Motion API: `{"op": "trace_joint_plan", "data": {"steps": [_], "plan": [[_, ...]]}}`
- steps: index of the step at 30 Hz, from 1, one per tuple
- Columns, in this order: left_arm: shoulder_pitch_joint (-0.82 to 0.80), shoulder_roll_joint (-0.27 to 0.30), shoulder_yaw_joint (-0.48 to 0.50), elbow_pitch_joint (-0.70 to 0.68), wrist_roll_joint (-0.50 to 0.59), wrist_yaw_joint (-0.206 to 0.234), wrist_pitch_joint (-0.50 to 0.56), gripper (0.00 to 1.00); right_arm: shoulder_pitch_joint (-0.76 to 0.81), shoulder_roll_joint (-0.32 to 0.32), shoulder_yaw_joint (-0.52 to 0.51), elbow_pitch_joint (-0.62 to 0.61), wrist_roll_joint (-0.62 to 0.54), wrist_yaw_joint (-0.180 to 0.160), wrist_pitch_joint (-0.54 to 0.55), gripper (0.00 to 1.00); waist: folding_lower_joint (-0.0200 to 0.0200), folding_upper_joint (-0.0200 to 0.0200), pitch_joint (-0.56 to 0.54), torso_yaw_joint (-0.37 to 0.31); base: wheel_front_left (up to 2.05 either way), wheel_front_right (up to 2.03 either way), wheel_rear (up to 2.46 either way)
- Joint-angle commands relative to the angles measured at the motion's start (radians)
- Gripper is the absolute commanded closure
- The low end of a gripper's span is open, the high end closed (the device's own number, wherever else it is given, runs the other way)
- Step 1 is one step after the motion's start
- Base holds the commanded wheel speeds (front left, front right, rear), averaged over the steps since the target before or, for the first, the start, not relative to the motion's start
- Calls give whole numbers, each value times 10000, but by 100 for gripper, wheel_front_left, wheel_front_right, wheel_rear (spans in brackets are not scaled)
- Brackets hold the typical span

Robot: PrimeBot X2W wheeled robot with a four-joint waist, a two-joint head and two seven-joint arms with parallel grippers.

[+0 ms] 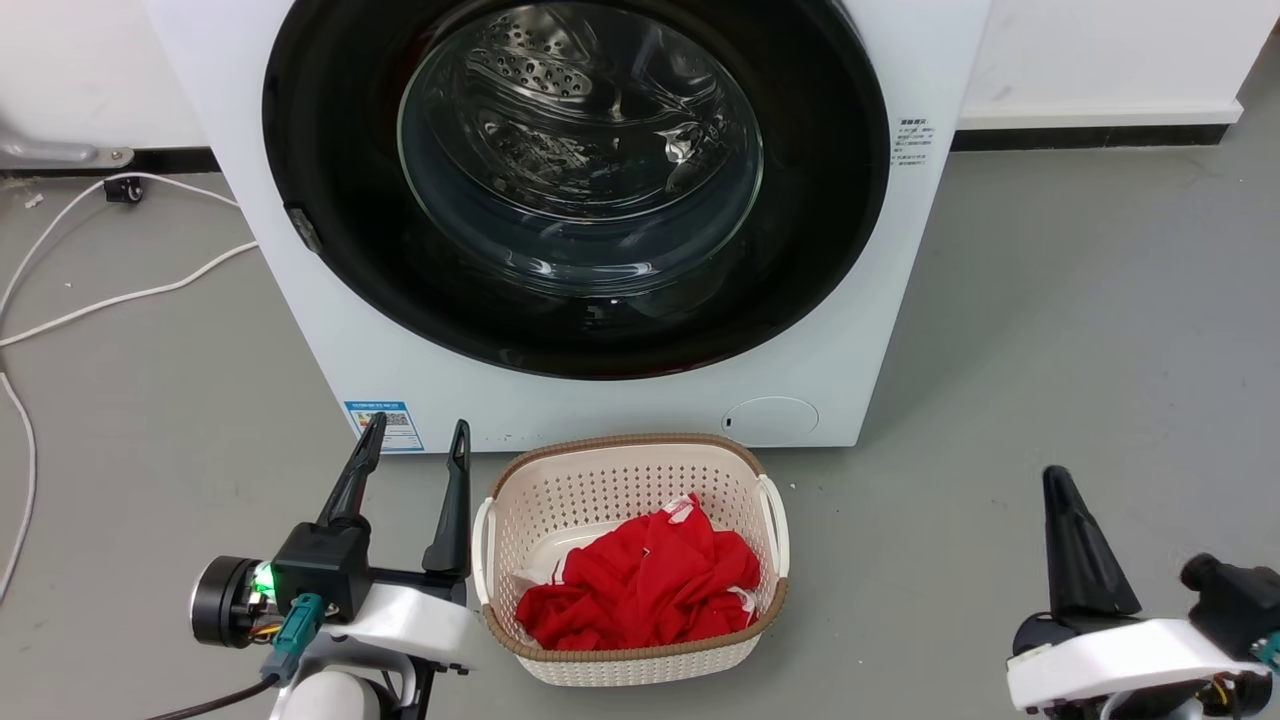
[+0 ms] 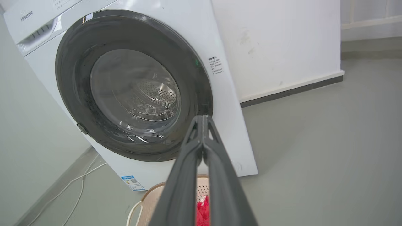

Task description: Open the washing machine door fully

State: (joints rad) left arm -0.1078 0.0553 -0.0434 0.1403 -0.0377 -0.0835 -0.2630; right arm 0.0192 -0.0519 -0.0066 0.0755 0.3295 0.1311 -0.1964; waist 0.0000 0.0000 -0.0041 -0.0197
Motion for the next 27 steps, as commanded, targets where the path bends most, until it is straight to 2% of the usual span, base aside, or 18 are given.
{"op": "trace_joint_plan", "data": {"steps": [1,2,3,5,10,15,21,27], "plan": [[11,4,17,-11,10,26,-25,0,-193,33,-39,167,483,-5,-150,100,0,0,0,-1,0,0,0],[12,2,21,-16,6,30,-25,0,-249,33,-40,277,1105,-5,-226,100,0,0,2,-1,0,0,0],[22,-1,15,-12,-12,29,-25,0,-375,32,13,576,2839,-5,-407,100,0,0,0,0,0,0,0],[25,-2,15,-9,-37,25,-25,0,-515,32,64,652,4189,-5,-491,100,0,0,1,0,0,0,0],[13,-10,33,-23,-85,43,-25,0,-977,30,105,492,8518,-5,-594,100,0,0,37,-25,0,0,0],[-55,-16,108,-80,-106,63,-25,0,-1843,26,-235,461,11735,-5,-409,100,0,0,174,-90,0,0,0],[-301,-17,111,-181,-117,-33,-25,0,-3579,-326,-939,1120,13586,-3,409,100,0,0,566,-37,0,0,0],[-602,-14,83,-256,-82,-102,-25,0,-5768,-1276,-801,2524,14011,-3,1048,100,0,0,1015,140,0,0,0]]}}
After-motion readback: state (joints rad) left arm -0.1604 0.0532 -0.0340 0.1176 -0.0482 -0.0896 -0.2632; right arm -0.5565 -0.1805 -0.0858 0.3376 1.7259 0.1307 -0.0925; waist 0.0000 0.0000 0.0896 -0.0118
